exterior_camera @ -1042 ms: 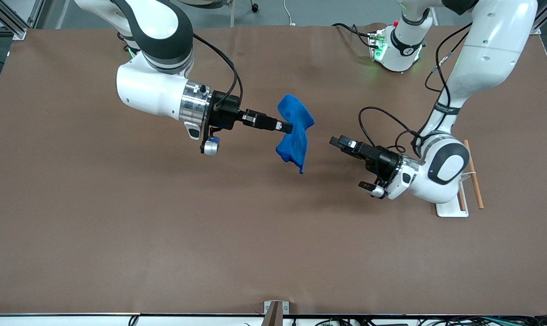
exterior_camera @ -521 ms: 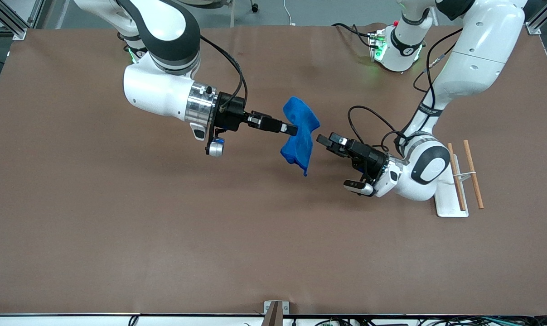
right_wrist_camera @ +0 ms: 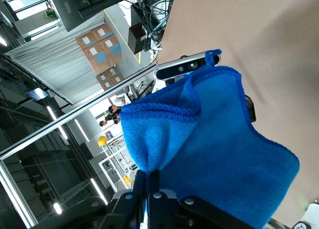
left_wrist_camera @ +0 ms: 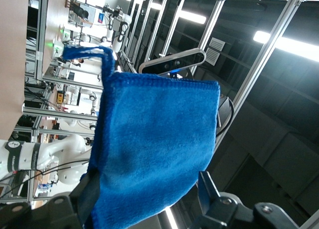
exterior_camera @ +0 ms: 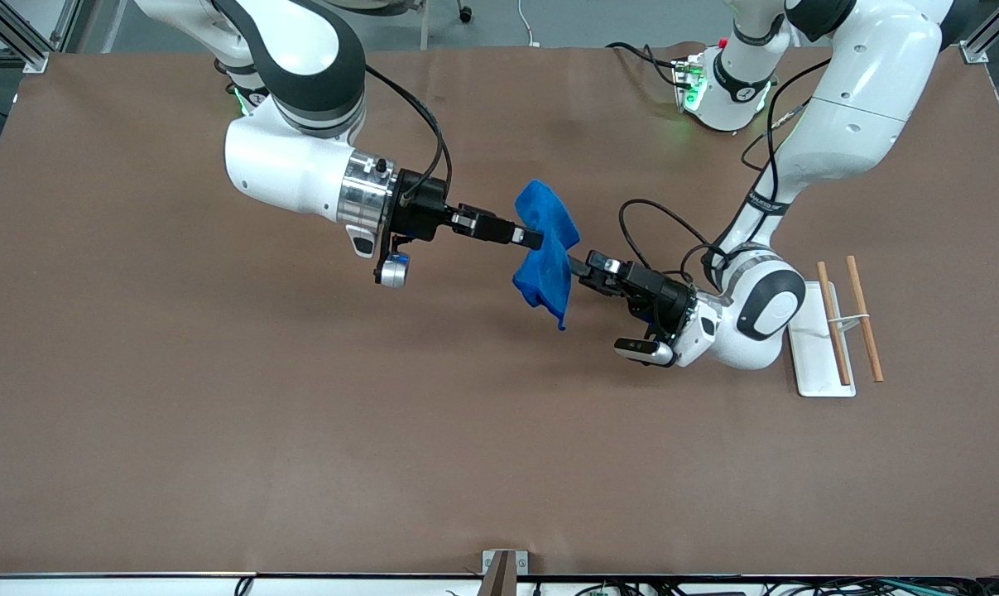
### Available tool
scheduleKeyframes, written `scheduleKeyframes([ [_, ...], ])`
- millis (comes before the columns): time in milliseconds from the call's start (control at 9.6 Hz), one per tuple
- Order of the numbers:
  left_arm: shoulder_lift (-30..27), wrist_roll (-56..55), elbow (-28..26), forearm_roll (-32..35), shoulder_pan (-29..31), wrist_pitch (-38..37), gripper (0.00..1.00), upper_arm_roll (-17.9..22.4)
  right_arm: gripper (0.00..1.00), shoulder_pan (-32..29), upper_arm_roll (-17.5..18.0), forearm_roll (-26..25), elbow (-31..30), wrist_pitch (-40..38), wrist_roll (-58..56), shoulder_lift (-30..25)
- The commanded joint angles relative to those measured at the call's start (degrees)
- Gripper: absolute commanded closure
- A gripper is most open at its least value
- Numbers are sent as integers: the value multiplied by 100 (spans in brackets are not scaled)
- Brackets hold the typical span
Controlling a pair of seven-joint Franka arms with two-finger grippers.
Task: Right arm passes towel to left arm to hang
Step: 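Close the left gripper on the towel's hanging corner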
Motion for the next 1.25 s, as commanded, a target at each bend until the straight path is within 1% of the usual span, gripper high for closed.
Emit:
scheduleKeyframes([
  [0,433,162,185,-62,-34,137,15,16,100,11,43,142,89,48,-31,47],
  [208,583,250,325,-62,-86,243,16,16,100,11,43,150,89,48,-31,47],
  [312,592,250,387,-80,-104,251,18,8,100,11,43,150,89,48,-31,47],
  [417,558,250,396,-306,-121,252,19,7,100,11,43,150,89,48,-31,47],
  [521,531,241,405,-421,-130,252,23,7,100,11,43,150,89,48,-40,47],
  [729,575,241,598,-405,-121,252,32,16,100,11,43,150,89,48,-40,47],
  [938,566,241,598,-379,-78,252,43,16,100,11,43,150,89,48,-40,47],
  [1042,557,241,598,-335,-25,243,45,16,100,11,43,150,89,48,-31,47],
  [1146,540,250,598,-326,1,225,51,16,100,11,52,150,89,48,-31,47],
])
